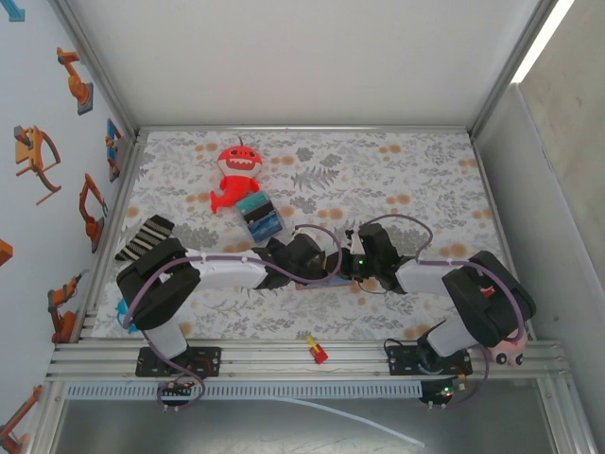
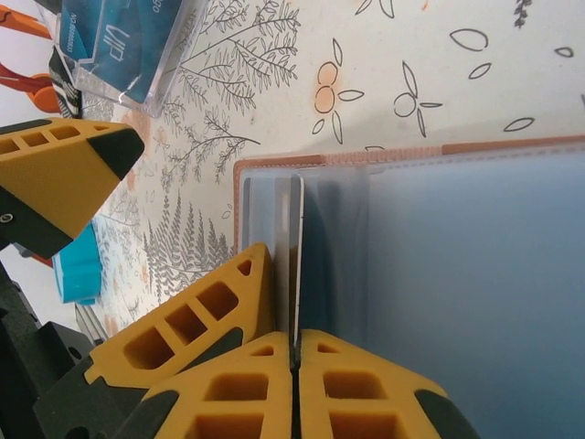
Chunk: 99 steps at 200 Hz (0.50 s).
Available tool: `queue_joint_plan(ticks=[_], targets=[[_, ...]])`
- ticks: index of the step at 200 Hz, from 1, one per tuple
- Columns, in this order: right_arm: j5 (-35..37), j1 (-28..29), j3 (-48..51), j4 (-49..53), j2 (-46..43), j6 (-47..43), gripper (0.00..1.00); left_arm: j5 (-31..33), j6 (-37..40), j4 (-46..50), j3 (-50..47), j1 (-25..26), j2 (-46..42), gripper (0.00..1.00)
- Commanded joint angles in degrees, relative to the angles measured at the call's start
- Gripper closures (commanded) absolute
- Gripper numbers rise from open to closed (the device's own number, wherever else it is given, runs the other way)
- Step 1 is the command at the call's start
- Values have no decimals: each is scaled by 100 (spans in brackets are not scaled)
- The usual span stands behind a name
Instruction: Take the credit cards out of the card holder
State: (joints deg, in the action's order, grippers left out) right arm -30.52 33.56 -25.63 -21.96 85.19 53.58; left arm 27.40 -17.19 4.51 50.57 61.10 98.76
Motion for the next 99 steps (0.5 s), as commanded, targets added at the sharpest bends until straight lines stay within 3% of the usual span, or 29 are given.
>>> queue_joint_plan(ticks=[1, 54, 99], targets=[[90, -25, 10, 154, -155, -168, 96, -1, 8, 331, -59, 32, 135, 3], [761, -130, -379, 2048, -980, -996, 100, 163, 169, 348, -181, 32, -81, 3], [804, -148, -642, 2810, -1600, -1493, 100, 97, 266, 540, -21, 40, -537, 3]])
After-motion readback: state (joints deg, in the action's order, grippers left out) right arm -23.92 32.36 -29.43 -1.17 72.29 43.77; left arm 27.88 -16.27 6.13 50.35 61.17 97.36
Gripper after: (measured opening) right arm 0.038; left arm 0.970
